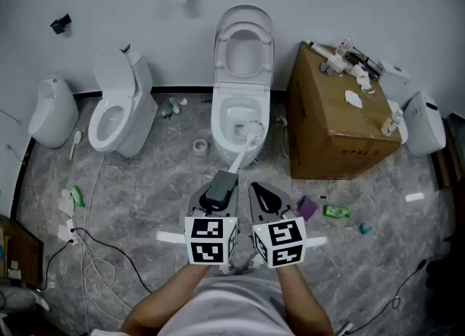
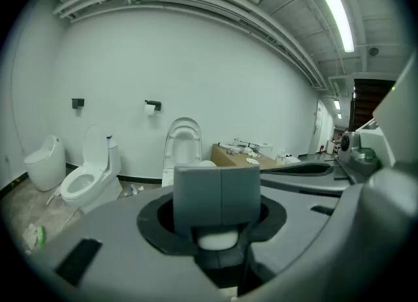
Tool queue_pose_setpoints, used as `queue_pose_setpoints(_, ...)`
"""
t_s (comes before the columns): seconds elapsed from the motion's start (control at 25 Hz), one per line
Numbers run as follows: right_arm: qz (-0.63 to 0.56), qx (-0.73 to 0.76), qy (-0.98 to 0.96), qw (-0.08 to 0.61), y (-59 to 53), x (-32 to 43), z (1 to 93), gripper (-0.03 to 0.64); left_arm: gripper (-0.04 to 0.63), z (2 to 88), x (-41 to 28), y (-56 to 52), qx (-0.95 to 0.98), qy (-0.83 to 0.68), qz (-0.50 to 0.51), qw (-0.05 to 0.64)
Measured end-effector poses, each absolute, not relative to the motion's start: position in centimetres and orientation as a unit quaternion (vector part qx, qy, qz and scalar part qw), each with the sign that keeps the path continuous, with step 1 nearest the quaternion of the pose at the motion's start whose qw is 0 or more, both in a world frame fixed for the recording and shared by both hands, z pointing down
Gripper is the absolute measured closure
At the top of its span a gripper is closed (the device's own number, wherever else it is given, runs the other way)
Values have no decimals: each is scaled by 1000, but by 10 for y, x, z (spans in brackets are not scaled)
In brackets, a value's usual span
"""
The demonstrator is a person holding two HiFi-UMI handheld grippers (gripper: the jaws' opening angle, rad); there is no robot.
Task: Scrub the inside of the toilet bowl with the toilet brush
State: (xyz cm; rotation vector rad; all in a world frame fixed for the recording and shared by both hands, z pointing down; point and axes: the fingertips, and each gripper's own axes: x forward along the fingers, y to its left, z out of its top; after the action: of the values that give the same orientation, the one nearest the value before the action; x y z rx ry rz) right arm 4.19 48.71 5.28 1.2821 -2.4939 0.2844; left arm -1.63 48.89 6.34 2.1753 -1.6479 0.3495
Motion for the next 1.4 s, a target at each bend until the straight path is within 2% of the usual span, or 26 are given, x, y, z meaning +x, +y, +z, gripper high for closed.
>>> queue_pose_setpoints(0.8,114,448,-872,160,465,17,65,618,443,81,-44,462,770,-591,134,200)
queue_pose_setpoints(1.4,144,423,-877,177,358,45,99,618,443,112,-18,359,750,-603,155,225)
